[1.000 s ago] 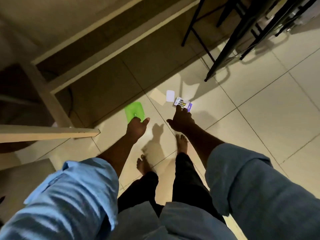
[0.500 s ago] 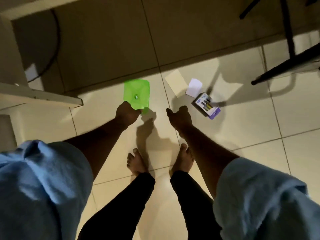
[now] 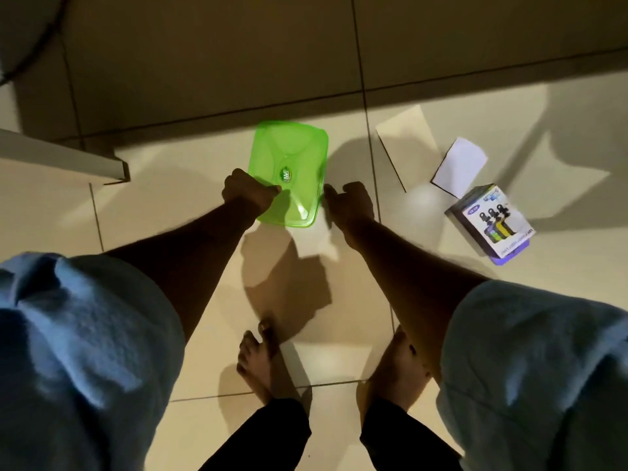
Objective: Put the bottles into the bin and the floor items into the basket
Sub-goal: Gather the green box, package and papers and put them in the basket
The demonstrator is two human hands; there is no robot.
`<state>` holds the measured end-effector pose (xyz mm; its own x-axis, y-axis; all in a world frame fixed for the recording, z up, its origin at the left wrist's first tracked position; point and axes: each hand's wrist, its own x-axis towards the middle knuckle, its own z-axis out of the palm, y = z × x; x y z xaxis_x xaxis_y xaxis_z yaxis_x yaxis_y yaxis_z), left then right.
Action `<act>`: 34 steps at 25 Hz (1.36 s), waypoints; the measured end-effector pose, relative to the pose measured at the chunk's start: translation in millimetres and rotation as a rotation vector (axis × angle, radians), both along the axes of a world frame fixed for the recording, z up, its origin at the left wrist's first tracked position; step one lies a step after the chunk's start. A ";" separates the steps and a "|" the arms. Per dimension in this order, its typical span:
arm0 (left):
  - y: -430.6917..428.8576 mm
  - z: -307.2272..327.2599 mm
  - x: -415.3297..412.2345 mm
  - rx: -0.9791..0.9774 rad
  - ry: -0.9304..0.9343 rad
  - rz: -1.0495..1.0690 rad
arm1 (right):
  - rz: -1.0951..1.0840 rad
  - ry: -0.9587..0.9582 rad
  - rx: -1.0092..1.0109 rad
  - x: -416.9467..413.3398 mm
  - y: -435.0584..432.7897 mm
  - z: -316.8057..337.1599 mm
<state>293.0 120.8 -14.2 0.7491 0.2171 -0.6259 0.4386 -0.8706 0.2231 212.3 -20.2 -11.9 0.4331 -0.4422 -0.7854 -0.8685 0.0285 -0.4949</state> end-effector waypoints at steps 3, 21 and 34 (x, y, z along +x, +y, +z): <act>-1.6 -25.6 2.6 -0.005 0.049 0.028 | 0.003 -0.005 0.008 8.2 1.4 -25.0; -2.7 -43.5 -12.1 -0.102 0.070 0.218 | 0.063 0.193 -0.003 10.9 0.0 -40.8; -91.9 -9.1 -81.5 -0.952 0.236 0.445 | 0.410 0.243 -0.665 -151.5 -214.1 -14.3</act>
